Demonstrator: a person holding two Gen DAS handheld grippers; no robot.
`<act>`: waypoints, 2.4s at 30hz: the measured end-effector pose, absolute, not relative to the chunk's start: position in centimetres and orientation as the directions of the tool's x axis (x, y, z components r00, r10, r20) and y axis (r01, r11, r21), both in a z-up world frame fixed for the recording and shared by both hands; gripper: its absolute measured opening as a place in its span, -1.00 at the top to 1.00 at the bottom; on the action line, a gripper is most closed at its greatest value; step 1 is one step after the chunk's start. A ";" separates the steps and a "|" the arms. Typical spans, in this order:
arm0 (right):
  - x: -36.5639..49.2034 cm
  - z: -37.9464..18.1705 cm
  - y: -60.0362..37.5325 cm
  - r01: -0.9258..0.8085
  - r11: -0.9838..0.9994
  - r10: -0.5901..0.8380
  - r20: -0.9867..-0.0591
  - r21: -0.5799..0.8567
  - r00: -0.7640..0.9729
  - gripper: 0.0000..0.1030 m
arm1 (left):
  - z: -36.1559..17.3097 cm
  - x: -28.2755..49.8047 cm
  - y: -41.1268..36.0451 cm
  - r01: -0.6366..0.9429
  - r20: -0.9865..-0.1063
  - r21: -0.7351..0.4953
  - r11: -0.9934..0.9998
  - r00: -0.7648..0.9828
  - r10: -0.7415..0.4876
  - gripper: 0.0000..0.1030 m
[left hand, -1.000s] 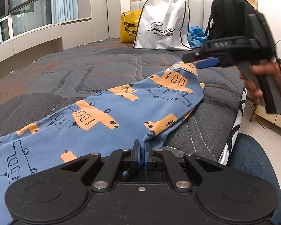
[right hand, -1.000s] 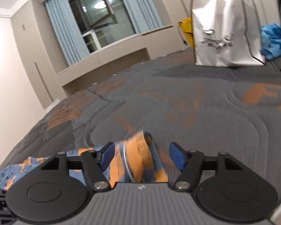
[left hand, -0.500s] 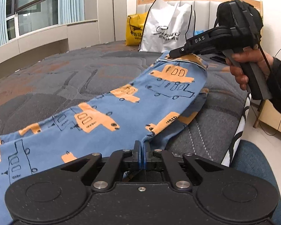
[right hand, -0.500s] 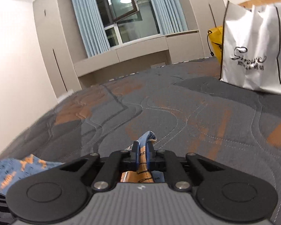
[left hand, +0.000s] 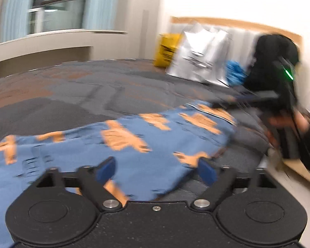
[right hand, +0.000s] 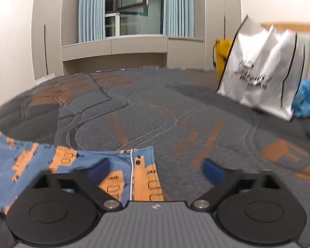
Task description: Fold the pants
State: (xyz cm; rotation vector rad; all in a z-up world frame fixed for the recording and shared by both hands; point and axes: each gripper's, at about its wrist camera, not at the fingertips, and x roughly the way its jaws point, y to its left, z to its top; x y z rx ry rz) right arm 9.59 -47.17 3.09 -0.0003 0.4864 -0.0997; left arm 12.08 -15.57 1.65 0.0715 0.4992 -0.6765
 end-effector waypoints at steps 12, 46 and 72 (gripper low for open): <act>11.7 2.7 -44.1 0.143 0.945 -0.283 -0.520 -0.293 0.806 -1.00 | 1.4 14.8 -1.0 0.204 -0.512 -0.126 0.971 0.825 -0.240 -0.99; 29.3 2.4 -15.9 -0.707 0.684 0.645 -0.600 0.179 0.472 0.90 | 3.9 11.4 17.6 -0.093 -0.397 -0.393 0.915 0.914 -0.078 0.65; 17.3 3.5 -18.7 -0.544 0.808 0.383 -0.500 -0.227 0.777 -0.99 | 4.8 14.2 5.0 -0.035 -0.417 -0.068 0.997 0.909 0.004 -0.99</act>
